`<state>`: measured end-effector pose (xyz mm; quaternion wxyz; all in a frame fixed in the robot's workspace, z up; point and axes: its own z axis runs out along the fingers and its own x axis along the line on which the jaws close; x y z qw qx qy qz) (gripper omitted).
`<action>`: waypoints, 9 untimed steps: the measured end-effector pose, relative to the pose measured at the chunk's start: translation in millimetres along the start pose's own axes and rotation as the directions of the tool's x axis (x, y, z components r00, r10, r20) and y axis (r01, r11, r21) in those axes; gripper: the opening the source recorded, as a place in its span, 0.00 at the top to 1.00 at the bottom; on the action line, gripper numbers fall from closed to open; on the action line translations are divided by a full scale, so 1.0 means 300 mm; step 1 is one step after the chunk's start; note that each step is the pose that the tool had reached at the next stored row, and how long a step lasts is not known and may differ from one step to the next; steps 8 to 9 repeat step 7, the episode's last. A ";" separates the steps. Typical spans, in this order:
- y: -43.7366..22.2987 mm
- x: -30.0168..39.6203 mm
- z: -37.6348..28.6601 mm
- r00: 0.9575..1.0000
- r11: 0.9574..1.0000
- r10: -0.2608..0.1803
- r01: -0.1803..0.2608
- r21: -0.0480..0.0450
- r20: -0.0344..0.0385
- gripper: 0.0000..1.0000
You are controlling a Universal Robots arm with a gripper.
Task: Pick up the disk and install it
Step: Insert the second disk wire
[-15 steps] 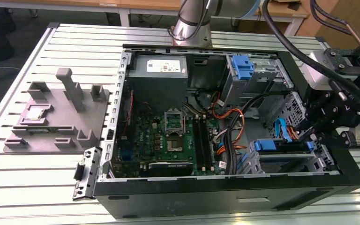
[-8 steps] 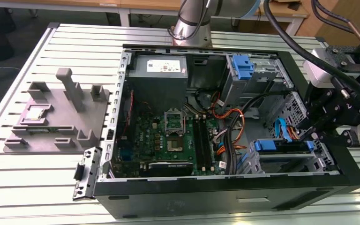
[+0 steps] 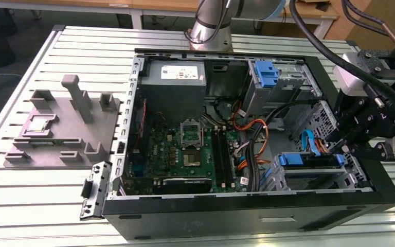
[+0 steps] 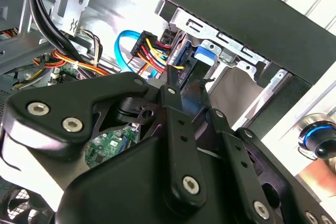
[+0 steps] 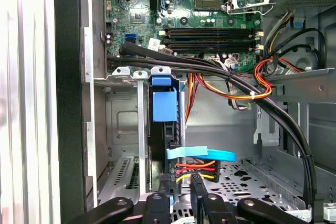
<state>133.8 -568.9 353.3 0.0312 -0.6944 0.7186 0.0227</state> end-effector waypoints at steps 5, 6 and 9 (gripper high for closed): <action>0.000 0.000 -0.004 1.000 1.000 0.000 0.000 0.000 0.000 0.70; 0.000 0.000 -0.005 1.000 1.000 0.000 0.000 0.000 0.000 0.70; 0.000 0.000 -0.005 1.000 1.000 0.000 0.000 0.000 0.000 0.70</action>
